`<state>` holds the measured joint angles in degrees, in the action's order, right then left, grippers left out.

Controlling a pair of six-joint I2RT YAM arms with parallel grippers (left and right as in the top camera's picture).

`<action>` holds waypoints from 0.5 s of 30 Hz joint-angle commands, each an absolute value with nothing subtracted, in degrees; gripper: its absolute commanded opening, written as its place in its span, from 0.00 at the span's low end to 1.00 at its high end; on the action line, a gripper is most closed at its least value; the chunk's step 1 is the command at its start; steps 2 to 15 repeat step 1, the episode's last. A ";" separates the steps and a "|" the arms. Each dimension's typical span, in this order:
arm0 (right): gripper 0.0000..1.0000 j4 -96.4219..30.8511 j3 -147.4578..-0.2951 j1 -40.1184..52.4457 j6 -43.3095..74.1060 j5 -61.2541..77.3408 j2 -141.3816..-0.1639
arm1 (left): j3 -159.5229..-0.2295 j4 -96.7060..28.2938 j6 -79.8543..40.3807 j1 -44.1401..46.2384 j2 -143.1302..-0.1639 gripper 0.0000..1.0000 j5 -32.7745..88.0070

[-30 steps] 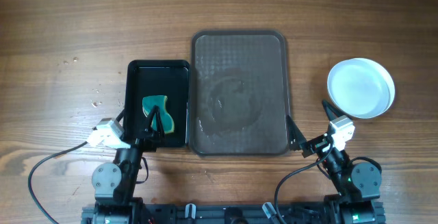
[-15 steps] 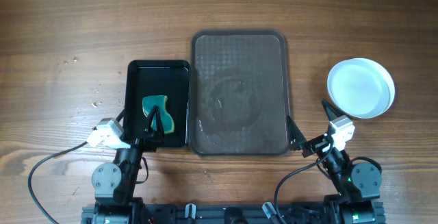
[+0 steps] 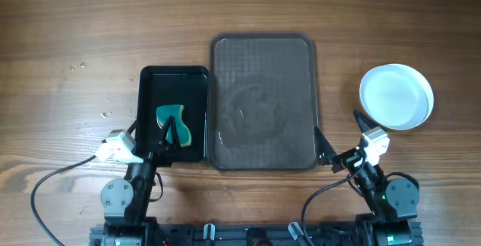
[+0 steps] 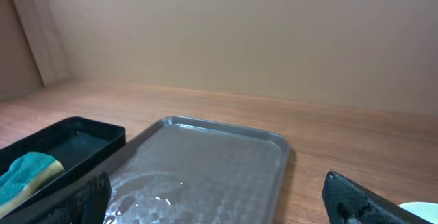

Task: Clean dirty plates on tray and stack at the side

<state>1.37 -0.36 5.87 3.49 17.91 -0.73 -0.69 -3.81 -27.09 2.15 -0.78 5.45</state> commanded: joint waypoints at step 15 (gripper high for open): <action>1.00 1.61 -0.30 6.04 3.03 17.78 -0.21 | -0.36 -3.84 -27.42 2.46 -0.27 1.00 5.74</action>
